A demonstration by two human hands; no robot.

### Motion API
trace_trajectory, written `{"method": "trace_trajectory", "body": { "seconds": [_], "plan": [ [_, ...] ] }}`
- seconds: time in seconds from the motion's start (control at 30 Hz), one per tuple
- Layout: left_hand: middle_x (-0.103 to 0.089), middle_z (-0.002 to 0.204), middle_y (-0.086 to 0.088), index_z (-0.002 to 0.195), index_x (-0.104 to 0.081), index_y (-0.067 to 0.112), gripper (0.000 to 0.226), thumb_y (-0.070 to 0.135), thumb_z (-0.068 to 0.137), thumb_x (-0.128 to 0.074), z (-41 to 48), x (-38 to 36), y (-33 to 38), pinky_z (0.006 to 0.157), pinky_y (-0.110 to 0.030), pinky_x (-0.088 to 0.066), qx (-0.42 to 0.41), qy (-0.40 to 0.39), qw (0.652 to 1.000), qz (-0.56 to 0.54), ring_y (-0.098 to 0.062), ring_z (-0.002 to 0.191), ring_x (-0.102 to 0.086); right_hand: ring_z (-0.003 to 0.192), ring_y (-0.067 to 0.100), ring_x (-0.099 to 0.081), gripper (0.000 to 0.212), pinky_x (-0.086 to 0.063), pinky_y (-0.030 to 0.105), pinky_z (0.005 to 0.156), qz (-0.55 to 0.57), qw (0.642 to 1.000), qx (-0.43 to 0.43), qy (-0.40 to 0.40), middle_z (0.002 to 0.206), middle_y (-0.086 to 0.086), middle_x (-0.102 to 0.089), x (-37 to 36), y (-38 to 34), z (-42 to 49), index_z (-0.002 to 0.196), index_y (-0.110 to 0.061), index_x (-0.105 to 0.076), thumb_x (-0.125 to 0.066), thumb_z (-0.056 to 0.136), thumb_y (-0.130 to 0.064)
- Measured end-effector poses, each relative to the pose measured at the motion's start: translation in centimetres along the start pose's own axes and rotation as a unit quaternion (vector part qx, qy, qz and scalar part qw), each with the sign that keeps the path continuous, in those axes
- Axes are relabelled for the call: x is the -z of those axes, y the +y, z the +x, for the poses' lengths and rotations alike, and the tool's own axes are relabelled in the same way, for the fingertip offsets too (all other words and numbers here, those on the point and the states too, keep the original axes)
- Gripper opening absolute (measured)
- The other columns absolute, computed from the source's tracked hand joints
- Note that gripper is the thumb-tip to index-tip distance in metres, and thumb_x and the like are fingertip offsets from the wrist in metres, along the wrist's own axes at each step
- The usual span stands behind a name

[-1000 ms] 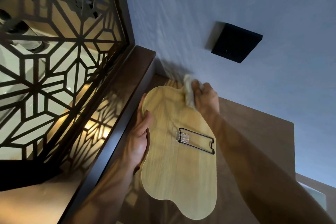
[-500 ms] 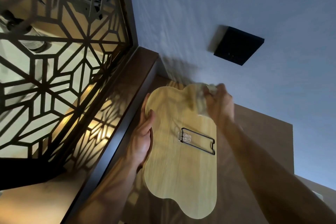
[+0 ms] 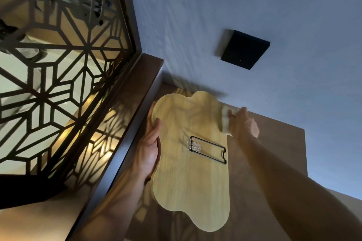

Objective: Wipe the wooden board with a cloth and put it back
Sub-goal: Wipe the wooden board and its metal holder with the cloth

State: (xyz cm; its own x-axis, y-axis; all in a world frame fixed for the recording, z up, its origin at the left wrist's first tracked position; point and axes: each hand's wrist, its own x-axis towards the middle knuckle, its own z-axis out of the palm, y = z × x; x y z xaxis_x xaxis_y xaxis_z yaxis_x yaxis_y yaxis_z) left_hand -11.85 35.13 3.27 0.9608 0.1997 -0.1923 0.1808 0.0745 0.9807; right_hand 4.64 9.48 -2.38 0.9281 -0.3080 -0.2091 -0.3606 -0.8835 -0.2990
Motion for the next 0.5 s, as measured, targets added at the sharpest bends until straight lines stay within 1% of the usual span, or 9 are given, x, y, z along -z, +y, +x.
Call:
{"method": "trace_trajectory", "body": {
  "seconds": [0.07, 0.1, 0.17, 0.2, 0.23, 0.3, 0.37, 0.4, 0.5],
  "plan": [
    [-0.019, 0.167, 0.004, 0.13, -0.036, 0.054, 0.04, 0.024, 0.104, -0.035, -0.1, -0.2, 0.4, 0.127, -0.043, -0.014, 0.012, 0.001, 1.0, -0.02, -0.008, 0.153, -0.018, 0.072, 0.036, -0.063, 0.041, -0.053, 0.041, 0.066, 0.033, 0.999, 0.016, 0.028, 0.081, 0.015, -0.067, 1.5, 1.3, -0.5, 0.096, -0.015, -0.044, -0.037, 0.096, -0.055],
    [-0.03, 0.164, 0.006, 0.129, -0.041, 0.056, 0.037, 0.031, 0.102, -0.039, -0.2, -0.4, 0.8, 0.125, -0.044, -0.019, 0.021, -0.001, 0.999, -0.044, -0.008, 0.15, -0.026, 0.069, 0.035, -0.06, 0.034, -0.05, 0.038, 0.061, 0.055, 0.997, 0.042, 0.037, 0.079, 0.014, -0.066, 2.4, 1.5, -1.3, 0.094, -0.015, -0.043, -0.045, 0.099, -0.048],
    [-0.055, 0.142, 0.029, 0.12, -0.053, 0.067, 0.029, 0.048, 0.098, -0.046, -0.3, -0.8, 1.5, 0.118, -0.038, -0.031, 0.038, -0.007, 0.995, -0.096, 0.007, 0.133, -0.046, 0.067, 0.03, -0.059, 0.031, -0.042, 0.032, 0.054, 0.16, 0.983, 0.08, 0.031, 0.073, 0.003, -0.065, 3.9, 0.9, -4.3, 0.087, -0.019, -0.046, -0.056, 0.097, -0.046],
    [-0.059, 0.128, 0.039, 0.111, -0.057, 0.071, 0.026, 0.053, 0.095, -0.047, -0.2, -1.0, 1.8, 0.116, -0.034, -0.032, 0.04, -0.004, 0.994, -0.104, 0.015, 0.124, -0.051, 0.064, 0.02, -0.059, 0.034, -0.043, 0.028, 0.051, 0.226, 0.97, 0.091, 0.013, 0.067, -0.007, -0.063, 4.6, 0.1, -6.4, 0.081, -0.022, -0.048, -0.057, 0.093, -0.052],
    [-0.06, 0.123, 0.043, 0.109, -0.059, 0.072, 0.026, 0.054, 0.094, -0.047, -0.2, -1.1, 1.9, 0.116, -0.033, -0.032, 0.038, 0.002, 0.994, -0.101, 0.019, 0.12, -0.051, 0.057, 0.01, -0.056, 0.038, -0.041, 0.021, 0.047, 0.272, 0.957, 0.102, -0.005, 0.06, -0.011, -0.06, 4.9, -0.8, -8.7, 0.077, -0.023, -0.049, -0.056, 0.089, -0.058],
    [-0.057, 0.133, 0.035, 0.122, -0.056, 0.061, 0.03, 0.048, 0.097, -0.046, -0.3, -1.5, 2.2, 0.12, -0.039, -0.029, 0.035, 0.004, 0.992, -0.118, 0.01, 0.131, -0.047, 0.048, 0.003, -0.049, 0.042, -0.037, 0.016, 0.043, 0.295, 0.943, 0.151, -0.024, 0.056, -0.014, -0.058, 4.3, -2.0, -12.9, 0.075, -0.023, -0.047, -0.052, 0.088, -0.063],
    [-0.049, 0.151, 0.014, 0.14, -0.048, 0.044, 0.039, 0.044, 0.101, -0.047, -0.5, -1.6, 2.2, 0.122, -0.047, -0.026, 0.031, -0.004, 0.99, -0.14, -0.009, 0.143, -0.04, 0.046, 0.005, -0.05, 0.039, -0.036, 0.015, 0.042, 0.249, 0.952, 0.18, -0.02, 0.054, -0.01, -0.054, 2.7, -2.3, -15.1, 0.078, -0.024, -0.045, -0.045, 0.093, -0.061],
    [-0.045, 0.155, 0.007, 0.144, -0.045, 0.039, 0.046, 0.045, 0.098, -0.046, -0.4, -1.7, 2.2, 0.122, -0.05, -0.026, 0.028, -0.005, 0.99, -0.137, -0.014, 0.145, -0.039, 0.047, 0.004, -0.051, 0.039, -0.037, 0.016, 0.042, 0.224, 0.959, 0.171, -0.017, 0.055, -0.011, -0.053, 2.0, -2.2, -15.4, 0.081, -0.024, -0.046, -0.041, 0.094, -0.06],
    [-0.04, 0.158, 0.009, 0.15, -0.036, 0.038, 0.058, 0.05, 0.094, -0.045, -0.2, -1.5, 2.1, 0.123, -0.05, -0.022, 0.021, -0.005, 0.994, -0.108, -0.011, 0.146, -0.036, 0.057, 0.011, -0.06, 0.043, -0.042, 0.026, 0.051, 0.2, 0.97, 0.134, -0.03, 0.067, -0.01, -0.056, 0.3, -0.4, -14.3, 0.091, -0.019, -0.054, -0.036, 0.099, -0.058]
  ]
}}
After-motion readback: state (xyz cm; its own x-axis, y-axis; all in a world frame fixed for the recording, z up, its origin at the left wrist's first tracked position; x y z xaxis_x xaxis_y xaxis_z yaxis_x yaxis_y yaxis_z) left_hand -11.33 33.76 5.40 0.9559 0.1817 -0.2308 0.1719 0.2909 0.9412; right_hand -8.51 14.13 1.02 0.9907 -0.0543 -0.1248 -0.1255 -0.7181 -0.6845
